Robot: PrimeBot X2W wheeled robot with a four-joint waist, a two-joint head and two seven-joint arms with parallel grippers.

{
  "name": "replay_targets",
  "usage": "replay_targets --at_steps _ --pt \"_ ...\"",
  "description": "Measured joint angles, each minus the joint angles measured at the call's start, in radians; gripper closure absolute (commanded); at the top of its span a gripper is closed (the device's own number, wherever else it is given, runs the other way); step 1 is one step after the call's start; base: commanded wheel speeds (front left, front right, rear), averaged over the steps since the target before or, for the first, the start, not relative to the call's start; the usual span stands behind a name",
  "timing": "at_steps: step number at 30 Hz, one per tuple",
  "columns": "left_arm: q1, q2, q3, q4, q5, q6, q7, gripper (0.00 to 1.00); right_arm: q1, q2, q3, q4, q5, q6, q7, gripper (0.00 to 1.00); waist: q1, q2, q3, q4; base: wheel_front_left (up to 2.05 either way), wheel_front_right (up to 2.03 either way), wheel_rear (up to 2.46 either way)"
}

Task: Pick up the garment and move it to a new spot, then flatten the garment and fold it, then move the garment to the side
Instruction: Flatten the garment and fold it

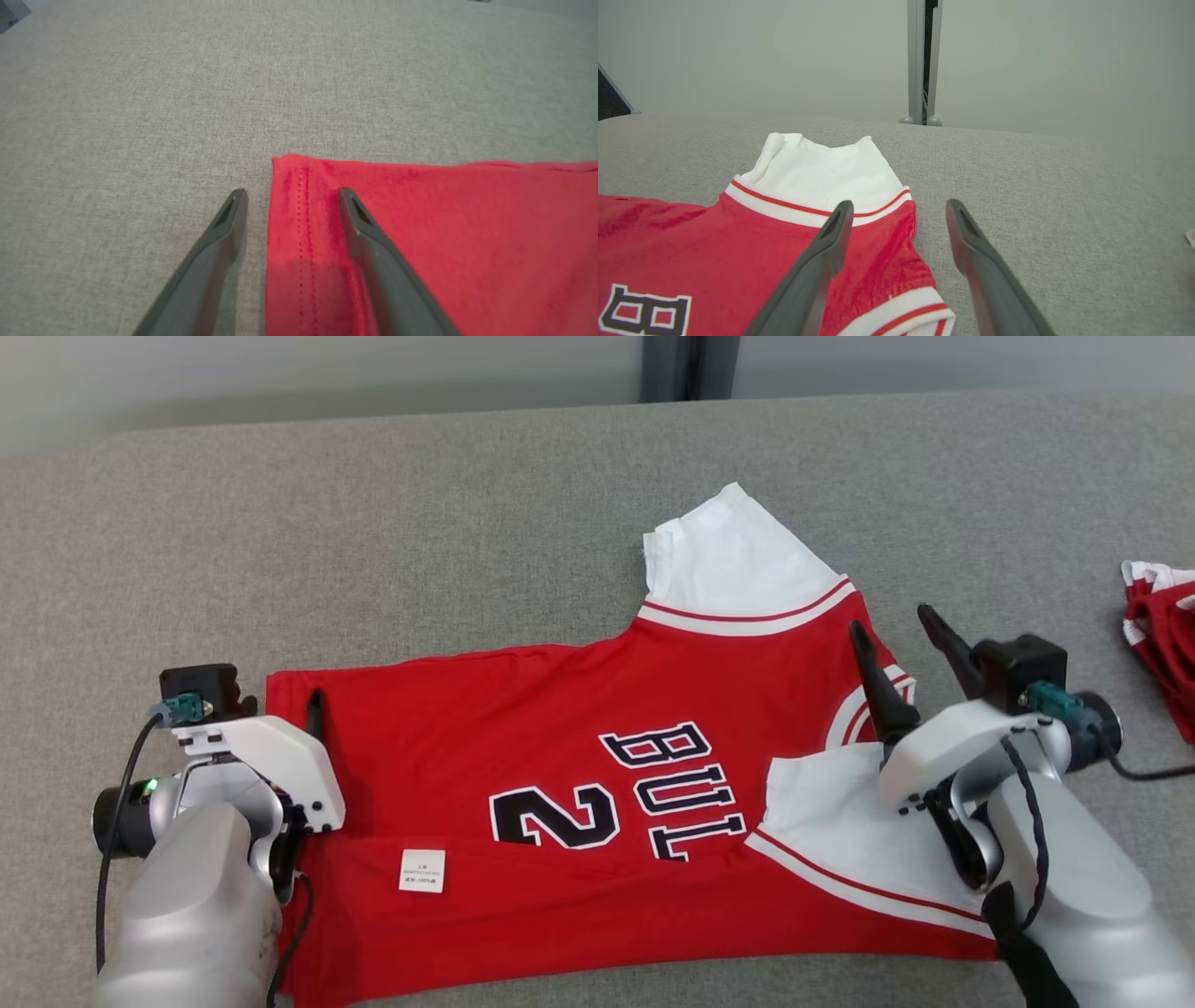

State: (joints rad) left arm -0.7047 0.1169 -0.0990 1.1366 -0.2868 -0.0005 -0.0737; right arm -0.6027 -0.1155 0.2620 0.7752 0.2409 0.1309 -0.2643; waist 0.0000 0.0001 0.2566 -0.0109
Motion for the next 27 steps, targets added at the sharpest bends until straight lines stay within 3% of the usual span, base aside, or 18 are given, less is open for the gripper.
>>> replay_targets --at_steps 1,2,19,23,27 --pt "-0.006 -0.002 -0.002 0.004 -0.001 -0.003 -0.009 0.62 -0.017 -0.006 0.008 0.015 0.0 0.0 0.0 0.0 0.0 0.0 0.005 0.002 0.0 0.0 0.0" --pt "-0.011 -0.004 -0.005 0.007 -0.002 -0.008 -0.024 1.0 -0.033 -0.013 0.018 0.03 -0.001 0.0 0.003 0.0 0.0 0.0 0.01 0.005 0.0 0.0 0.0" --pt "-0.11 -0.068 -0.117 -0.011 0.002 -0.06 -0.174 1.0 -0.413 -0.077 0.062 0.315 0.028 0.0 0.244 0.0 0.0 0.0 0.115 0.152 0.0 0.0 0.0" --pt "-0.109 -0.068 -0.21 -0.063 -0.08 -0.082 -0.179 1.0 -0.479 -0.084 0.058 0.372 0.03 0.0 0.268 0.0 0.0 0.0 0.143 0.199 0.0 0.0 0.0" --pt "-0.106 -0.068 -0.284 -0.105 -0.145 -0.072 -0.182 1.0 -0.513 -0.087 0.049 0.413 0.03 0.0 0.281 0.0 0.0 0.0 0.166 0.229 0.0 0.0 0.0"
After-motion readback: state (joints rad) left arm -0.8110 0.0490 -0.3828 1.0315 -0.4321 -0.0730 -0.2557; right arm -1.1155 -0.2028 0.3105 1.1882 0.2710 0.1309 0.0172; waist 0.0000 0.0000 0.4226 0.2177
